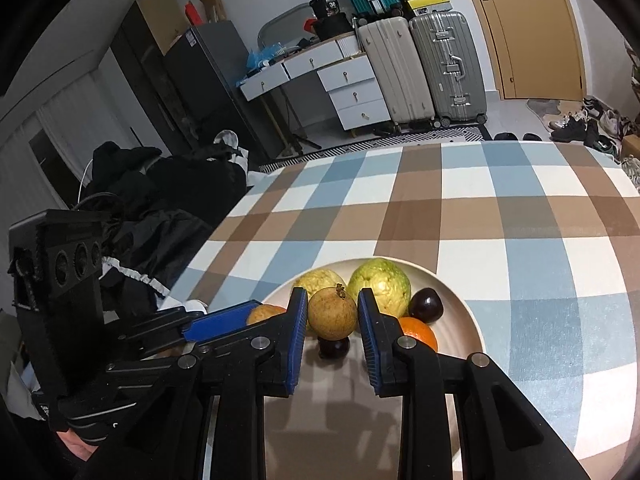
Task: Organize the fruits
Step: 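Carry the brown fruit over the cream plate with the right tool, then open the right tool to drop the brown fruit onto the plate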
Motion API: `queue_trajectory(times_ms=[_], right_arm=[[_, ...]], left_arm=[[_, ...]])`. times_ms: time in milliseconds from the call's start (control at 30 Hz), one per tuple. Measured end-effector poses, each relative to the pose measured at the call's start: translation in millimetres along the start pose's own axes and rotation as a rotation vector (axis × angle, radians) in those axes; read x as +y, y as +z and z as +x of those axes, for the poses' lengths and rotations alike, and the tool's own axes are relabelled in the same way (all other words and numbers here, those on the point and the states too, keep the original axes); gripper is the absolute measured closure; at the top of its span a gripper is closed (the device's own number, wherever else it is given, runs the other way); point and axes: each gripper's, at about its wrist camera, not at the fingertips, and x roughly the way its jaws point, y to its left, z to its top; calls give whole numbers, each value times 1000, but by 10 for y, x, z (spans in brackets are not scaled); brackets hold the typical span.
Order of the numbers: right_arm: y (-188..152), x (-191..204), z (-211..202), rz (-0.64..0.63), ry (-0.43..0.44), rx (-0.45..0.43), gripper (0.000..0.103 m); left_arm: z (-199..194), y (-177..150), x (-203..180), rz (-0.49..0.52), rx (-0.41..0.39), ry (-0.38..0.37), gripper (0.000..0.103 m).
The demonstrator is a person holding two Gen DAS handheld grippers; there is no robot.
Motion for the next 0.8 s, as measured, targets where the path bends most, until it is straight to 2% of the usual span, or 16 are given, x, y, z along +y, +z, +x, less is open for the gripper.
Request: queue_trajectory(times_ms=[167,600,667,733,800], right_arm=[[-46,-28,84,-14,-31,22,77],[-111,-29,108,-28,-24,20,76],[-104,-47,98,-21,-31,16,75],[-90,-72,75,-11,-39,6,69],[-70,-87,21,5,-38,-11,50]], left_arm=[[68,-6,-6,-3,22,2,79],[67,-1,-17,-9,20,19,77],[64,9,-25,-6,34,17,71],[44,26,-28,-21,45,11,64],[3,44,-21,-45,34,23,51]])
